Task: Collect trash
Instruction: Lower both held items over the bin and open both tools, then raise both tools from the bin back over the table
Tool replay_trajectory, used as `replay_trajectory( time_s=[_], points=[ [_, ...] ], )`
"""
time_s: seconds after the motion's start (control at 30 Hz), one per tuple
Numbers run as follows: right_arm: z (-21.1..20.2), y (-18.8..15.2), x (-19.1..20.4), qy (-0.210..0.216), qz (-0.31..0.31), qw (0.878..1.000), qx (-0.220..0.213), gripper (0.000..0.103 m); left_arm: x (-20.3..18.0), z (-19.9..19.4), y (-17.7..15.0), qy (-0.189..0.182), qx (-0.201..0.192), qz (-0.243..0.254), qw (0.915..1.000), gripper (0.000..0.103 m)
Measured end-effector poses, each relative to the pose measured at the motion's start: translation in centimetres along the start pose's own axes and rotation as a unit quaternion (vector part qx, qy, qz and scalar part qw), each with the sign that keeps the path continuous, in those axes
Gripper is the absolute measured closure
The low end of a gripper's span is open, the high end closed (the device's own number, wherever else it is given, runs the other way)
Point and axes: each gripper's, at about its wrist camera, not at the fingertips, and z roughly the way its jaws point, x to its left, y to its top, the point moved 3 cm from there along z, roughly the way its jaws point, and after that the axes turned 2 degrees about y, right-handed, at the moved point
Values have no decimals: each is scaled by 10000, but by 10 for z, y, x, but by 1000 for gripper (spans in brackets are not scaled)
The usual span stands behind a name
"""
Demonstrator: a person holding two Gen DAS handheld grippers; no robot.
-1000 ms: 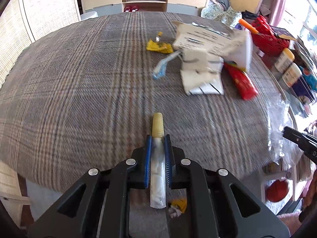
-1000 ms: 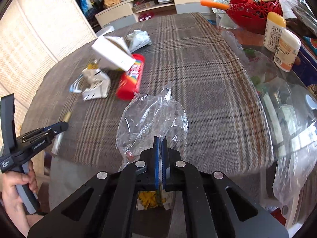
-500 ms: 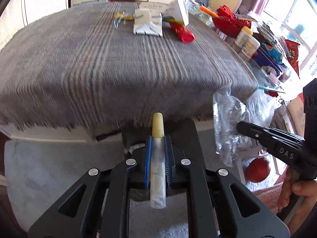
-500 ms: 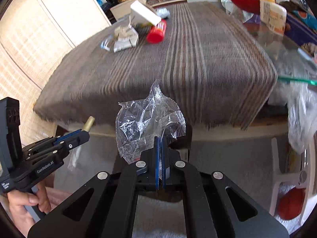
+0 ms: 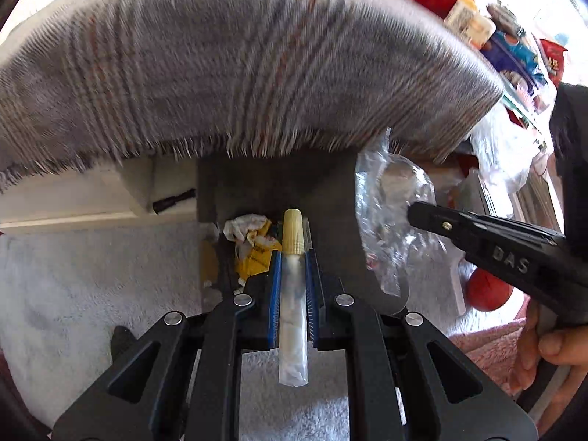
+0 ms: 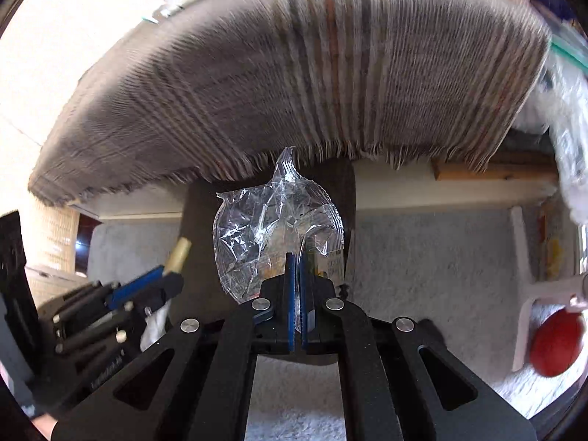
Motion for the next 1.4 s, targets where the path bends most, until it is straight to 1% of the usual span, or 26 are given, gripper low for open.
replay_trajectory(
  time_s=[0.07,0.13,0.23,0.3,0.37,0.43,0.47,0.5,0.6,0.63,0.67,0.7,0.73,0.77,0.83,0.87,0.93,0.97,1.03,1.13,1.2,1.23,1.27,1.33,1.4],
  points=[
    [10,2,-3,68,107,9999,90,99,2,7,0,-3,71,-2,10000,92],
    [15,2,-3,51,95,9999,110,99,5,14,0,-30,164,-14,9999,91],
    [17,6,-3,63,134,9998,91,95,8,20,1,-20,235,-47,9997,91],
    [20,8,-4,81,178,9997,159,94,9,22,2,-48,237,-118,9996,88],
    [23,9,-5,-3,229,9995,197,90,9,22,3,-4,211,-130,9997,85],
    [24,8,-6,16,324,9993,198,73,10,21,3,10,205,-128,9997,80],
    [23,9,-6,71,365,9992,173,69,9,19,3,15,194,-121,9997,79],
    [21,8,-7,68,374,9992,141,60,9,17,3,24,180,-114,9998,78],
    [12,9,-7,8,324,9995,28,56,11,9,1,78,100,-112,9999,66],
    [10,9,-9,6,328,9995,9,52,11,5,0,86,36,-83,9999,61],
    [7,8,-10,13,363,9993,-19,50,12,2,-1,102,3,-76,9999,60],
    [5,7,-13,16,384,9993,-42,47,13,-2,-2,118,-26,-77,9999,54],
    [2,8,-16,14,395,9992,-68,47,14,-6,-3,133,-67,-75,9999,49],
    [-2,7,-17,-4,396,9992,-110,46,15,-10,-4,149,-110,-78,9998,47],
    [-9,8,-19,-37,389,9990,-204,30,16,-17,-6,142,-177,-109,9997,36],
    [-13,8,-20,-69,401,9988,-282,19,16,-21,-7,133,-213,-121,9996,33],
    [-22,6,-24,-136,418,9983,-369,14,16,-30,-8,95,-273,-140,9995,21],
    [-26,5,-26,-131,435,9982,-383,10,14,-35,-10,17,-292,-139,9995,20],
    [-30,5,-28,-87,498,9981,-361,10,12,-44,-14,-72,-312,-111,9994,15],
    [-42,5,-31,134,602,9976,-329,9,11,-60,-15,-49,-444,-24,9990,13],
    [-53,5,-27,219,570,9974,-389,7,12,-72,-13,0,-512,1,9987,11],
    [-60,5,-24,249,525,9974,-428,4,13,-78,-12,10,-557,1,9984,11],
    [-68,5,-21,284,477,9972,-493,4,15,-84,-11,5,-598,-13,9982,11],
    [-83,10,-16,313,400,9970,-577,4,17,-95,-4,6,-615,-61,9981,11],
    [-100,21,-10,307,281,9966,-716,4,21,-108,7,93,-703,-72,9975,11]
  ],
)
